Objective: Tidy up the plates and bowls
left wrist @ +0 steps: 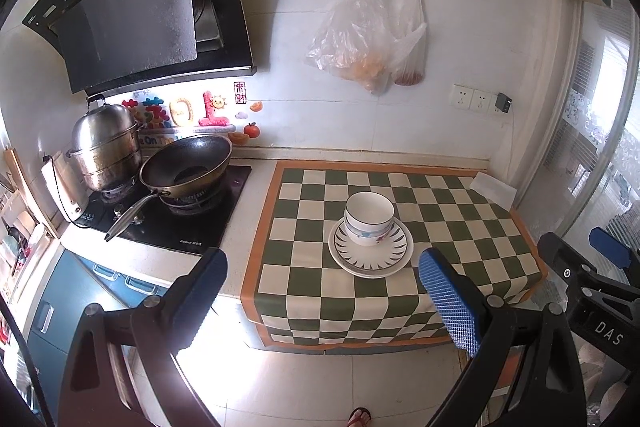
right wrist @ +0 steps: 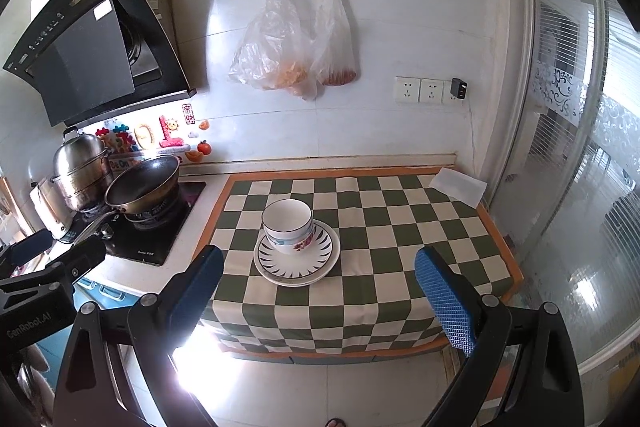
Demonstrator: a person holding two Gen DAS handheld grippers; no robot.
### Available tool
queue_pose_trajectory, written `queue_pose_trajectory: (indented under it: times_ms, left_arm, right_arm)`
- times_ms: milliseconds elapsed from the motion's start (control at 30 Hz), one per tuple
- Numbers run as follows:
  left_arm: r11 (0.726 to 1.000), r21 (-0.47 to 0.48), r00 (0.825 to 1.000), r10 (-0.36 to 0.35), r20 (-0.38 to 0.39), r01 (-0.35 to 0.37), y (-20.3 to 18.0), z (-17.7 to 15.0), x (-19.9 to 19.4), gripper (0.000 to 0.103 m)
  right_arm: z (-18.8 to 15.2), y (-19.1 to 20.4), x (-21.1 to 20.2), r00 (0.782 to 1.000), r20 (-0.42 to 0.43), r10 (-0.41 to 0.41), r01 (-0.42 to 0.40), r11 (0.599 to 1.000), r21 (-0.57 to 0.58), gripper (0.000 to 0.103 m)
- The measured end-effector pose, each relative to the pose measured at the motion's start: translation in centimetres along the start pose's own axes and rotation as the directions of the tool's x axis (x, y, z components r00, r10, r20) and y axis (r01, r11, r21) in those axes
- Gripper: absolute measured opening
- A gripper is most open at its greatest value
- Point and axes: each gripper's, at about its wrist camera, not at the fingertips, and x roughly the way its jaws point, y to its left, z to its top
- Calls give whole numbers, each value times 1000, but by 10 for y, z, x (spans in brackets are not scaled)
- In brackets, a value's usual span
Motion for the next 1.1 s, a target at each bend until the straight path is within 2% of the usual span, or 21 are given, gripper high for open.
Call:
queue_pose_trajectory:
  times_ms: [1100]
  left_arm:
    - [1000, 8, 1000, -6, -6, 6, -14, -3, -4, 98]
  right_arm:
    - [-7, -11, -12, 1000, 9, -25, 25, 1000, 11, 99]
